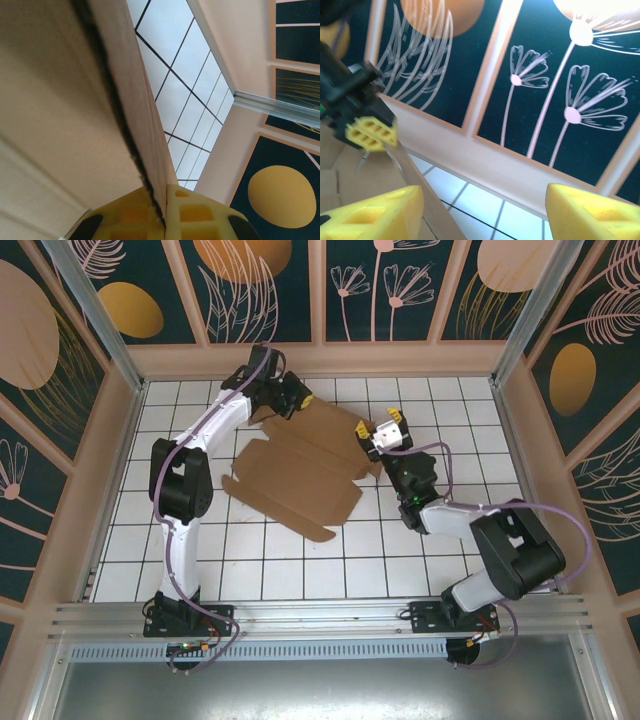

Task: Fold the paper box

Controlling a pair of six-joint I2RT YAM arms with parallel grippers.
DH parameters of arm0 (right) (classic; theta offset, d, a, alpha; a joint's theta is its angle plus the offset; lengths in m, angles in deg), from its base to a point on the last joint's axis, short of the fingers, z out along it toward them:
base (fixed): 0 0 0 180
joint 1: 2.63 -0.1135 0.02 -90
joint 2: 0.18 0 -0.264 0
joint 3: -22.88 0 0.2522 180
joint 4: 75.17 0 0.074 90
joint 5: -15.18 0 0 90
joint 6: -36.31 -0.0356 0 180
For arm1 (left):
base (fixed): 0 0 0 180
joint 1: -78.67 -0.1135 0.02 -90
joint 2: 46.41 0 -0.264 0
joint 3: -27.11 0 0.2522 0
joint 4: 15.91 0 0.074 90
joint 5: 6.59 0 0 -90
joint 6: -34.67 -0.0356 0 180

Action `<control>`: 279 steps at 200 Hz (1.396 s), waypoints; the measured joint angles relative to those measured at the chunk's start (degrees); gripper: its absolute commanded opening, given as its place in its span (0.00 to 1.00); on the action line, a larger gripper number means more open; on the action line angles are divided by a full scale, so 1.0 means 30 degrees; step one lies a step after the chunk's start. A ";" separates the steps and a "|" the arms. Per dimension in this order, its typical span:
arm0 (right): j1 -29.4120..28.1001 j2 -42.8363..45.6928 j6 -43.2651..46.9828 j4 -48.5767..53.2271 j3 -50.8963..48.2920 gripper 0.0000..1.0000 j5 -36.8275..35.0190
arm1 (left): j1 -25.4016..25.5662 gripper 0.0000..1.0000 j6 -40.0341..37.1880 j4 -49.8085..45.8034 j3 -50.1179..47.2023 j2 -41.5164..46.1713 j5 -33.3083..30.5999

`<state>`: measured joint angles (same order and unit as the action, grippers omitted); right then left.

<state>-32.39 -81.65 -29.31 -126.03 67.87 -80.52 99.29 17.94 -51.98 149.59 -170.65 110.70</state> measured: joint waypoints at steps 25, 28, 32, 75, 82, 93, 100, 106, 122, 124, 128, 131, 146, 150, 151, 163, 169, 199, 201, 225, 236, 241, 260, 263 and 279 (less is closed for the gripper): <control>0.0561 0.1676 -0.2521 0.3636 0.1698 0.67 0.3016 | 0.0000 0.00 0.0335 0.0998 -0.1377 0.0036 0.0277; 0.0692 0.1749 -0.2841 0.4182 0.2164 0.67 0.3359 | 0.0000 0.00 0.0350 0.1086 -0.1537 0.0036 0.0291; 0.0911 0.1756 -0.3381 0.4998 0.2798 0.67 0.3891 | 0.0000 0.00 0.0401 0.1260 -0.1763 0.0044 0.0335; 0.2455 0.0692 -0.6885 1.1839 0.9034 0.63 0.6193 | -0.0007 0.00 0.0299 0.3534 -0.4328 0.0459 0.0444; 0.2492 0.0627 -0.7213 1.2276 0.9173 0.63 0.6222 | -0.0007 0.00 0.0160 0.3832 -0.4612 0.0641 0.0474; 0.2535 0.0539 -0.7614 1.3063 0.9173 0.60 0.6280 | 0.0000 0.00 -0.0080 0.4320 -0.4976 0.0976 0.0561; 0.2572 0.0423 -0.7905 1.3580 0.9173 0.58 0.6302 | 0.0000 0.00 -0.0306 0.4692 -0.5187 0.1231 0.0663; 0.2586 0.0291 -0.8116 1.4098 0.9216 0.56 0.6309 | 0.0000 0.00 -0.0488 0.5049 -0.5377 0.1464 0.0765; 0.2565 -0.0102 -0.8633 1.5744 0.9595 0.49 0.6280 | 0.0000 0.00 -0.0882 0.6084 -0.5894 0.2135 0.0918; 0.2514 -0.0138 -0.8582 1.5919 0.9646 0.48 0.6273 | -0.0007 0.00 -0.0940 0.6244 -0.5967 0.2244 0.0947; 0.2426 -0.0160 -0.8765 1.6283 0.9726 0.45 0.6186 | -0.0007 0.00 -0.1013 0.6492 -0.6091 0.2382 0.0969; 0.2295 -0.0160 -0.8670 1.6487 0.9755 0.43 0.6142 | -0.0007 0.00 -0.1086 0.6732 -0.6193 0.2528 0.1005; 0.1180 0.0000 -0.8757 1.7231 0.9770 0.28 0.5464 | -0.0007 0.00 -0.1290 0.7665 -0.6572 0.2943 0.1144; 0.0765 0.0051 -0.8612 1.7391 0.9770 0.25 0.5340 | -0.0007 0.00 -0.1333 0.7919 -0.6674 0.3009 0.1202; 0.0583 0.0080 -0.8590 1.7435 0.9763 0.24 0.5209 | -0.0007 0.00 -0.1348 0.8021 -0.6717 0.3031 0.1217; -0.1129 0.0291 -0.8568 1.7711 0.9624 0.15 0.4575 | -0.0007 0.00 -0.1355 0.8735 -0.6994 0.3082 0.1290; -0.1960 0.0379 -0.8677 1.7792 0.9530 0.12 0.4248 | -0.0007 0.00 -0.1355 0.9041 -0.7147 0.3082 0.1326; -0.5763 -0.0415 -0.9020 1.8440 0.8976 0.02 0.3133 | -0.0168 0.00 -0.1093 1.0797 -0.8255 0.3075 0.1792; -0.5931 -0.0568 -0.9129 1.8484 0.8947 0.02 0.3009 | -0.0168 0.00 -0.1071 1.0914 -0.8327 0.3075 0.1821; -0.7278 -0.3300 -0.9777 1.8819 0.8575 0.00 0.2084 | -0.0255 0.00 -0.0823 1.2072 -0.8808 0.3031 0.2251; -0.7614 -0.4641 -0.9981 1.9212 0.8553 0.00 0.1647 | -0.0255 0.00 -0.0765 1.2546 -0.8954 0.3038 0.2419; -0.7745 -0.5217 -1.0149 1.9380 0.8553 0.00 0.1472 | -0.0270 0.00 -0.0758 1.2779 -0.9027 0.3038 0.2484; -0.8145 -0.7380 -1.0564 2.0451 0.8990 0.00 0.0670 | -0.0270 0.00 -0.0750 1.3427 -0.9406 0.3045 0.2790; -0.8182 -0.7694 -1.0630 2.0640 0.9151 0.00 0.0510 | -0.0270 0.00 -0.0750 1.3500 -0.9471 0.3045 0.2798; -0.8437 -0.9326 -1.0848 2.1595 1.0171 0.00 -0.0328 | -0.0270 0.00 -0.0743 1.3741 -0.9967 0.3118 0.2907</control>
<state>-57.70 -109.63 -61.85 -61.24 98.38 -81.50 98.48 15.71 -10.75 119.69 -161.30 119.42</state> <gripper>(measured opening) 0.051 0.051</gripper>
